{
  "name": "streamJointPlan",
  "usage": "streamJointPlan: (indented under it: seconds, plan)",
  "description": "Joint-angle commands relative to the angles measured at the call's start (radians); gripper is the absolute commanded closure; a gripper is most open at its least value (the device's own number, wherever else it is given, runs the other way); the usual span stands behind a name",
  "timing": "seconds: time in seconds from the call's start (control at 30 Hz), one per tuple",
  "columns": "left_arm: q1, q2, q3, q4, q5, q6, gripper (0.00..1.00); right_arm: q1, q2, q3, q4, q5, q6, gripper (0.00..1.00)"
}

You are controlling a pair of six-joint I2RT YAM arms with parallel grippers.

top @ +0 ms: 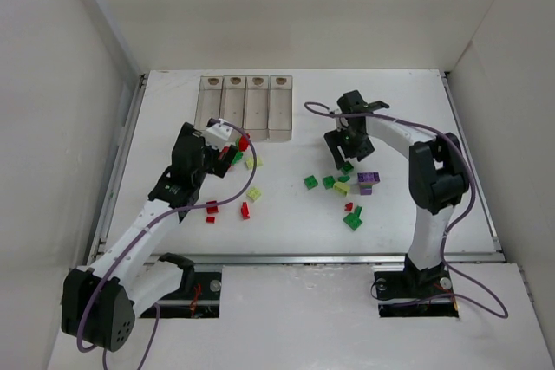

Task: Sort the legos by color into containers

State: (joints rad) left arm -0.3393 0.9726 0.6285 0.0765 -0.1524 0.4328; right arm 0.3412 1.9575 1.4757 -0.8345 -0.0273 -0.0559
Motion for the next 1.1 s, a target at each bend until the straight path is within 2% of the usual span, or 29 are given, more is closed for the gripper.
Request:
streamJointPlan:
  seconds: [0.0,0.1,0.13,0.17,0.43,0.47,0.53,0.67,0.8,0.83,0.87,0.97,1.07]
  plan:
    - [-0.004,0.0,0.008,0.023,0.02,0.014,0.0,0.047,0.007,0.02,0.0,-0.013,0.007,0.23]
    - [-0.004,0.0,0.008,0.023,0.02,0.024,0.0,0.056,0.029,0.02,0.0,-0.022,0.016,0.33]
    - [-0.004,0.0,0.008,0.032,0.02,0.024,0.0,0.056,0.029,0.02,0.0,-0.022,0.016,0.4]
    - [-0.004,0.0,0.008,0.032,0.02,0.024,0.0,0.056,0.029,0.029,0.0,-0.022,0.016,0.42]
    - [-0.004,0.0,-0.001,0.032,0.022,0.024,0.0,0.047,0.009,0.038,0.0,0.023,0.045,0.41]
    - [-0.004,0.0,-0.001,0.042,0.031,0.024,0.0,0.047,0.009,0.038,0.0,0.001,0.045,0.47]
    - [-0.004,0.0,-0.001,0.042,0.031,0.024,0.0,0.047,0.009,0.02,0.023,-0.019,0.045,0.51]
    - [-0.004,-0.009,-0.001,0.051,0.031,0.033,0.0,0.047,0.018,0.011,0.037,-0.048,0.045,0.53]
    - [-0.004,-0.009,-0.012,0.086,0.022,0.043,0.0,0.047,0.018,0.011,0.037,-0.048,0.054,0.78]
    - [-0.004,-0.009,-0.012,0.086,0.022,0.043,0.0,0.047,0.018,0.011,0.037,-0.063,0.067,0.91]
    - [-0.004,-0.009,-0.012,0.086,0.022,0.043,0.0,0.047,0.018,0.021,0.047,-0.063,0.067,0.98]
    - [-0.004,-0.009,-0.021,0.095,0.031,0.021,0.0,0.047,0.008,0.085,0.075,-0.12,0.116,1.0]
    - [-0.013,-0.009,-0.075,0.162,0.031,0.021,0.0,0.057,-0.003,0.144,0.196,-0.177,0.221,1.0]
